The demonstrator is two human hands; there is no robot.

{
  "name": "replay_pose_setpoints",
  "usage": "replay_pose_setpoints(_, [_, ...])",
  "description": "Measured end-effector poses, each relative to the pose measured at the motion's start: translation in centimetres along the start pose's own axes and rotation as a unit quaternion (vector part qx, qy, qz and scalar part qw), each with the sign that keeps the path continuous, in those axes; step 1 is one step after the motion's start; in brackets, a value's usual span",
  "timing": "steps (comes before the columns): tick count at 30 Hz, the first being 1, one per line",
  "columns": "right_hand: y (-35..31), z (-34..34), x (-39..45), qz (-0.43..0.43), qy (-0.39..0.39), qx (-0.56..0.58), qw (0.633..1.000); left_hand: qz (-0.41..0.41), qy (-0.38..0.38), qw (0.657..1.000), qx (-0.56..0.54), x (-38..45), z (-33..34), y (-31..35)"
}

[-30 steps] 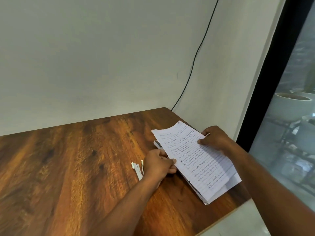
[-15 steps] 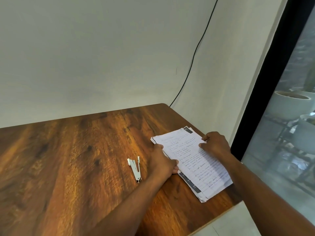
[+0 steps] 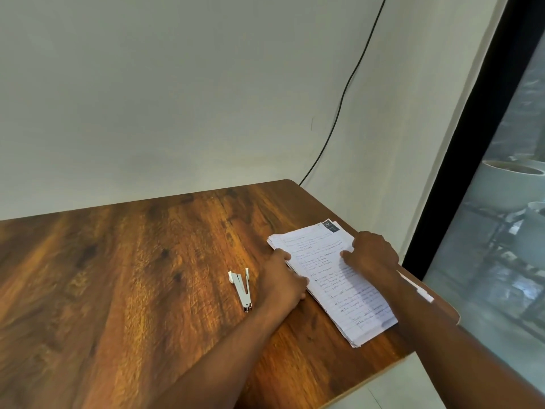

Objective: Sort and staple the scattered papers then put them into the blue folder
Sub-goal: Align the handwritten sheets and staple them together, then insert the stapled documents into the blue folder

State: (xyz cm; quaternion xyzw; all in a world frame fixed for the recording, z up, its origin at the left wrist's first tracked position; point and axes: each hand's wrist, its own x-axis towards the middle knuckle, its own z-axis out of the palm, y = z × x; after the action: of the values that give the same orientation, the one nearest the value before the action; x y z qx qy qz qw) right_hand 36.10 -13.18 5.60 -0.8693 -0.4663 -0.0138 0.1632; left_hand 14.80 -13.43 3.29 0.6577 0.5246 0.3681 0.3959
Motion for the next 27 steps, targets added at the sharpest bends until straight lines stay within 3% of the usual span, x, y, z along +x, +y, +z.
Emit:
replay_pose_setpoints(4, [-1.5,-0.5,-1.3,-0.038,0.022,-0.038,0.998,0.023,0.034,0.999,0.024,-0.2,-0.5,0.1])
replay_pose_setpoints(10, [-5.6,-0.9,-4.6,-0.098,0.032,0.056,0.993,0.072,0.059,0.996,0.004,-0.5,-2.8,-0.4])
replay_pose_setpoints(20, [-13.1,-0.8,-9.9,-0.175,-0.004,0.142,0.974,0.140,0.127,0.961,0.201,-2.8,-11.8,-3.3])
replay_pose_setpoints(27, [-20.1,0.4,-14.5,-0.269,-0.047,0.161,0.949,0.076,0.220,0.932,0.277,-5.5,-21.0,-6.8])
